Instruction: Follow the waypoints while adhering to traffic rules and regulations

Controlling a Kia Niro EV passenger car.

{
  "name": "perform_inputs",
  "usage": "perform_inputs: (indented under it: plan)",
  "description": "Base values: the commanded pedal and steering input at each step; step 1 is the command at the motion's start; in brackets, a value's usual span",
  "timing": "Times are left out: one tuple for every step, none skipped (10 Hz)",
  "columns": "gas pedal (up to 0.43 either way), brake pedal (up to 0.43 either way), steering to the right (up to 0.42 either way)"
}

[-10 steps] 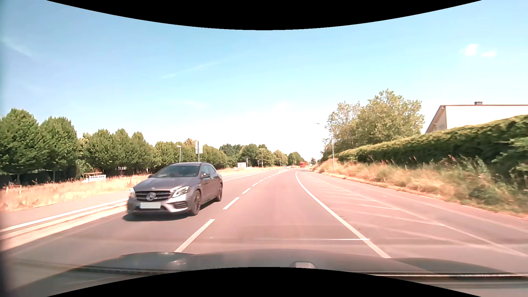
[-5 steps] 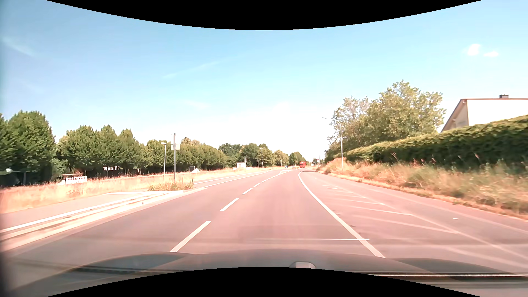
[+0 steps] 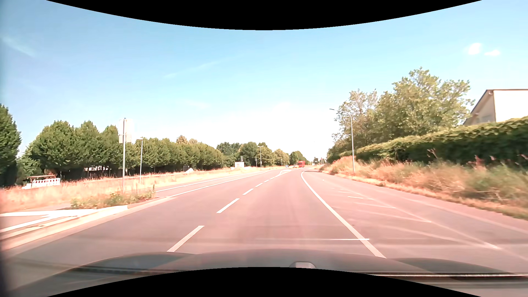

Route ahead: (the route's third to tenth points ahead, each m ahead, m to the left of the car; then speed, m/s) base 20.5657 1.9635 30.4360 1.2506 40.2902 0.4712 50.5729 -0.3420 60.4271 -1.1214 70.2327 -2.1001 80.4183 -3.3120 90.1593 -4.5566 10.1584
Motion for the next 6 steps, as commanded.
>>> perform_inputs:
  plan:
    - [0.118,0.000,0.000]
    - [0.087,0.000,0.003]
    - [0.067,0.000,0.005]
    - [0.059,0.000,0.007]
    - [0.047,0.000,0.008]
    - [0.039,0.000,0.009]
